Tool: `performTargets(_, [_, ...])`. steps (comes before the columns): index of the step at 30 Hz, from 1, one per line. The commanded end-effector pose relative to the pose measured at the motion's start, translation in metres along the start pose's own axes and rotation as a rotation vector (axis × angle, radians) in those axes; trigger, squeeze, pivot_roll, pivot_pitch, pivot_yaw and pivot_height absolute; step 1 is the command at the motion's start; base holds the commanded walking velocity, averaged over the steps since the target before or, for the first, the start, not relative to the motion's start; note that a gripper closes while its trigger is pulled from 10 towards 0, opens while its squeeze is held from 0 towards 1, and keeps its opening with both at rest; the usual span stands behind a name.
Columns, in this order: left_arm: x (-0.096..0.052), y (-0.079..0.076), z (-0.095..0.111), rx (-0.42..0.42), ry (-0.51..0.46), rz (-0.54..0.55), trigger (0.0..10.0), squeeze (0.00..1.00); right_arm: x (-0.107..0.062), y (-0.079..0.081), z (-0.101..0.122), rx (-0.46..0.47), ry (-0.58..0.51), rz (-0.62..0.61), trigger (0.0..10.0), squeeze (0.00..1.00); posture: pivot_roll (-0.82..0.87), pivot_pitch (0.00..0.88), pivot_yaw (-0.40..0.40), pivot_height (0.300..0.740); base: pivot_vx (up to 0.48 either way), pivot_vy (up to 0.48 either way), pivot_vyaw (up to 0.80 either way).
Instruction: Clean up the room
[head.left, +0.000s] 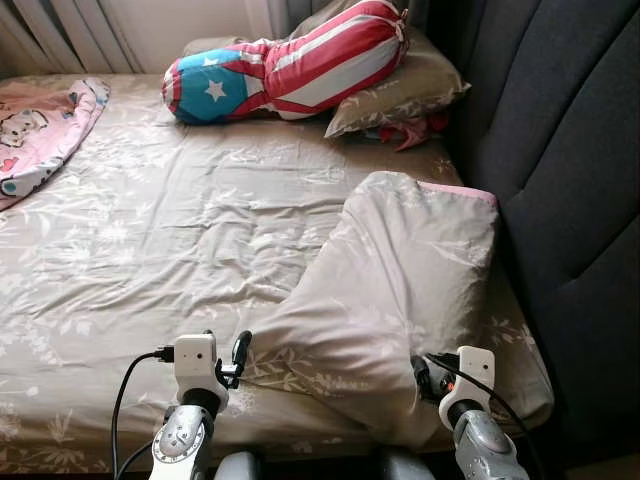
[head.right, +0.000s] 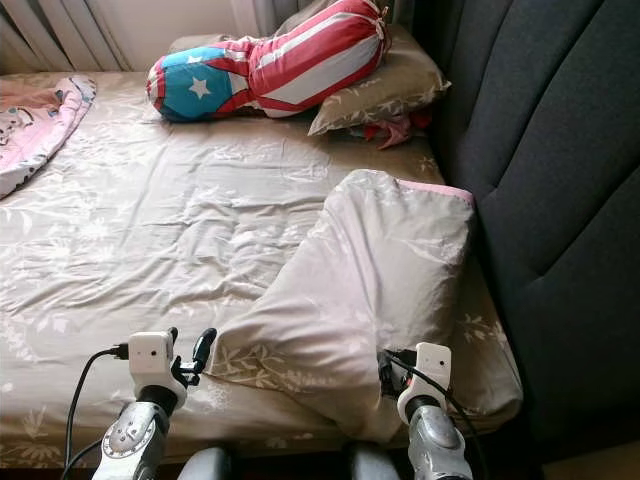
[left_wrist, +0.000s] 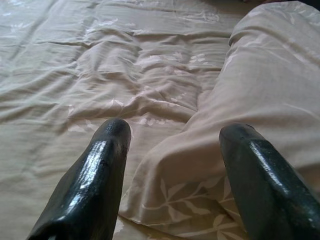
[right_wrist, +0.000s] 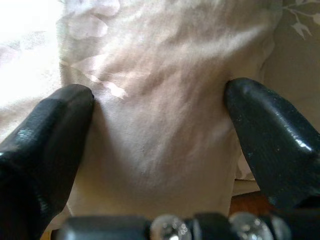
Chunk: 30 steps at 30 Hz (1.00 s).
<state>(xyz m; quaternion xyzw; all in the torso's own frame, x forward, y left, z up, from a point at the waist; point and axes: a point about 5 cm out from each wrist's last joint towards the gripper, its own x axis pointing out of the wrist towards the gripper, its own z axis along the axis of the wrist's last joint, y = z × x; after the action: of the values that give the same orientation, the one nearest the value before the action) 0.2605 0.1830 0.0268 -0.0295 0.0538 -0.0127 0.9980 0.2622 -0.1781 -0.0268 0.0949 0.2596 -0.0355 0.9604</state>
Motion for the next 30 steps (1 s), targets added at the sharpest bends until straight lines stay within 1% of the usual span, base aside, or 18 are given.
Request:
performTargets(1, [-0.005,0.001,-0.006,0.008,0.034,-0.009,10.0,0.0,0.0,-0.003,-0.004,0.003,0.036,-0.019,10.0,0.0,-0.07,0.128,-0.009,0.655,0.0,0.0,0.0])
performTargets(3, [-0.005,0.002,-0.006,0.007,0.034,-0.009,10.0,0.0,0.0,-0.004,-0.004,0.005,0.052,-0.027,10.0,0.0,-0.07,0.134,-0.007,0.655,0.0,0.0,0.0])
performTargets(4, [-0.007,0.002,-0.007,0.008,0.035,-0.01,10.0,0.0,0.001,-0.005,-0.011,0.014,0.14,-0.044,10.0,0.0,-0.07,0.145,-0.006,0.655,0.0,0.0,0.0])
performTargets(7, [-0.007,0.002,-0.006,0.009,0.035,-0.011,10.0,0.0,0.0,-0.006,-0.014,-0.005,0.167,-0.052,10.0,0.0,-0.06,0.151,-0.006,0.655,0.0,0.0,0.0])
performTargets(11, [-0.012,0.005,-0.007,0.013,0.037,-0.007,10.0,0.0,-0.002,-0.003,-0.025,0.048,0.256,-0.07,10.0,0.0,-0.05,0.175,0.006,0.655,0.0,0.0,0.0])
performTargets(13, [-0.014,0.006,-0.007,0.016,0.039,-0.008,10.0,0.0,-0.004,-0.003,-0.032,0.092,0.307,-0.084,10.0,0.0,-0.05,0.182,0.013,0.655,0.0,0.0,0.0])
performTargets(18, [-0.017,0.008,-0.006,0.024,0.042,-0.011,10.0,0.0,-0.006,-0.004,-0.038,0.122,0.357,-0.121,10.0,0.0,-0.03,0.191,0.022,0.655,0.0,0.0,0.0])
performTargets(20, [-0.018,0.009,-0.004,0.026,0.04,-0.011,10.0,0.0,-0.006,-0.001,-0.038,0.151,0.359,-0.104,10.0,0.0,-0.03,0.198,0.029,0.655,0.0,0.0,0.0])
performTargets(21, [-0.018,0.009,-0.004,0.026,0.04,-0.011,10.0,0.0,-0.006,-0.001,-0.038,0.151,0.359,-0.104,10.0,0.0,-0.03,0.198,0.029,0.655,0.0,0.0,0.0])
performTargets(22, [-0.019,0.01,-0.004,0.029,0.041,-0.013,10.0,0.0,-0.006,0.002,-0.039,0.177,0.373,-0.08,10.0,0.0,-0.03,0.205,0.035,0.655,0.0,0.0,0.0])
performTargets(24, [-0.021,0.011,-0.003,0.031,0.042,-0.014,10.0,0.0,-0.006,0.004,-0.04,0.19,0.384,-0.061,10.0,0.0,-0.03,0.206,0.035,0.655,0.0,0.0,0.0])
performTargets(25, [-0.021,0.011,-0.003,0.032,0.042,-0.014,10.0,0.0,-0.006,0.007,-0.041,0.208,0.385,-0.031,10.0,0.0,-0.02,0.207,0.038,0.655,0.0,0.0,0.0])
performTargets(26, [-0.022,0.011,-0.002,0.036,0.043,-0.015,10.0,0.0,-0.006,0.011,-0.041,0.232,0.383,0.002,5.4,0.0,-0.02,0.212,0.041,0.655,0.0,0.0,0.0])
performTargets(27, [-0.022,0.011,-0.001,0.037,0.043,-0.015,10.0,0.0,-0.006,0.012,-0.041,0.24,0.383,0.008,1.2,0.0,-0.01,0.214,0.045,0.655,0.0,0.0,0.0])
performTargets(28, [-0.023,0.012,-0.001,0.038,0.043,-0.015,10.0,0.0,-0.006,0.013,-0.041,0.238,0.385,0.009,0.0,0.0,-0.01,0.215,0.046,0.655,0.0,0.0,0.0])
performTargets(29, [-0.023,0.012,-0.001,0.038,0.043,-0.015,10.0,0.0,-0.006,0.013,-0.041,0.238,0.385,0.009,0.0,0.0,-0.01,0.215,0.046,0.655,0.0,0.0,0.0])
performTargets(30, [-0.023,0.013,0.0,0.043,0.043,-0.013,10.0,0.0,-0.006,0.014,-0.042,0.211,0.393,0.015,0.0,0.0,-0.01,0.218,0.05,0.655,0.0,0.0,0.0])
